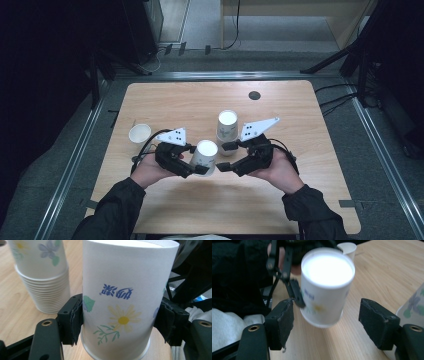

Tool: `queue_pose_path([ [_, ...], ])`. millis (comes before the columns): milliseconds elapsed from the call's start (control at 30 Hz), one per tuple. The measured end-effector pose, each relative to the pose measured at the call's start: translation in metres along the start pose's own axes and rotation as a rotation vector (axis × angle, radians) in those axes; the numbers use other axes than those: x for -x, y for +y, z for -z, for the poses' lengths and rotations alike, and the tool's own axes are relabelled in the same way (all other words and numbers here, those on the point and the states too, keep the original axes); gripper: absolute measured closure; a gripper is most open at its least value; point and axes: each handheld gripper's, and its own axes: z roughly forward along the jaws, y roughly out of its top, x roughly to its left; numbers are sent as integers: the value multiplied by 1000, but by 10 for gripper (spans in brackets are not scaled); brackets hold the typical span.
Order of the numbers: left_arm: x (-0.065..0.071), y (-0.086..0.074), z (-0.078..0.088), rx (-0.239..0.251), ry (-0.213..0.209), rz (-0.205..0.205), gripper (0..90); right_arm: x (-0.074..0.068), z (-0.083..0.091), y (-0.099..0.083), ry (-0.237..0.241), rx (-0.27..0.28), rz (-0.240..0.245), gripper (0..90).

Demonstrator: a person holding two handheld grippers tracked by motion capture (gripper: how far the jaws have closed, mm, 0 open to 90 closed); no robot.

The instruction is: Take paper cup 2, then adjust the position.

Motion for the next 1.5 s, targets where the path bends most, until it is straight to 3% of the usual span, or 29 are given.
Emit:
queue_pose_path([
  [200, -3, 0, 6, -53, 35, -14, 298, -2, -8, -8, -30, -55, 40, 285],
  [533, -1, 4, 5, -227, 68, -91, 298, 3, -15, -15, -51, -49, 70, 286],
  [767, 0, 4, -3, -316, 81, -120, 297, 4, -20, -18, -54, -56, 69, 286],
  [1267, 5, 0, -31, -487, 63, -169, 298, 6, -31, -21, -9, -72, 66, 276],
  [1500, 7, 2, -42, -544, 52, -195, 297, 4, -43, -23, 18, -113, 71, 219],
])
